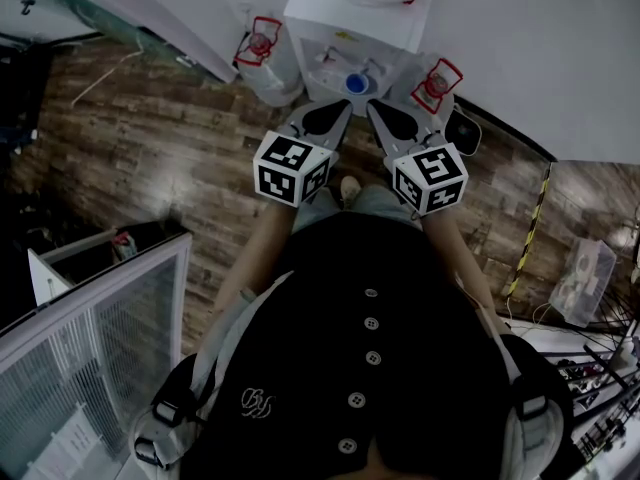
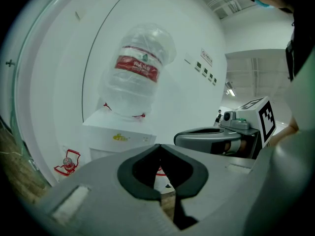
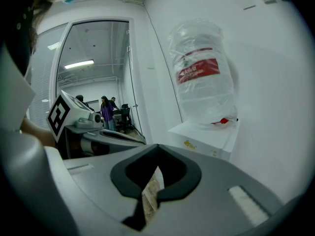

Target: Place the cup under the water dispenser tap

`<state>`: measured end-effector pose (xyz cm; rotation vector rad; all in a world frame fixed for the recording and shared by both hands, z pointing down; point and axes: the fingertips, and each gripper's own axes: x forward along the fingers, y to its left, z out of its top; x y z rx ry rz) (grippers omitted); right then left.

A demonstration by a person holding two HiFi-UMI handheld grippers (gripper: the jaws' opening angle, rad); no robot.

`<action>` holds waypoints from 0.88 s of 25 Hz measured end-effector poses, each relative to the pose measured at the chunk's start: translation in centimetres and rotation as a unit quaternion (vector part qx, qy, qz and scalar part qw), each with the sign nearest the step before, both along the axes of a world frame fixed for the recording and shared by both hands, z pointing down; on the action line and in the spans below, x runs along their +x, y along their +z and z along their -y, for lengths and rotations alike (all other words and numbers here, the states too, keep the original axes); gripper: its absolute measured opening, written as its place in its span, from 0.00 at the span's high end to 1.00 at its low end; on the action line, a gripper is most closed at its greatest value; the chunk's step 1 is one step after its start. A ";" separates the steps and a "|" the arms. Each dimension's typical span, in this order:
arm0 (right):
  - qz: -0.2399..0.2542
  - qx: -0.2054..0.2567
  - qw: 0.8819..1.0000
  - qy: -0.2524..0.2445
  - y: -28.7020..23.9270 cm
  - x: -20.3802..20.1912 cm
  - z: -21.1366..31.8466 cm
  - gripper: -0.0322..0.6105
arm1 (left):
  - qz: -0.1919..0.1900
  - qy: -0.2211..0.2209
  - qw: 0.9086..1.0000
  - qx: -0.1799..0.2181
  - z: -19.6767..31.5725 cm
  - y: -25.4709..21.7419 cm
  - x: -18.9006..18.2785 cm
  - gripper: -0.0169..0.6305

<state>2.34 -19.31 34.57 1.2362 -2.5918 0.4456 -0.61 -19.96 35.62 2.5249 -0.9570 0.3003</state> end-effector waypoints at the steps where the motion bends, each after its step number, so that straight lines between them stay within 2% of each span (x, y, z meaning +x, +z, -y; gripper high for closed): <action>1: -0.001 0.001 1.000 0.000 -0.1 0.0 0.0 0.95 | 0.000 -0.001 1.000 0.001 0.1 -0.1 0.0 0.97; 22: -0.018 0.012 1.000 -0.014 -0.4 -0.9 -0.2 0.95 | 0.009 0.001 1.000 0.012 0.1 -0.3 0.2 0.97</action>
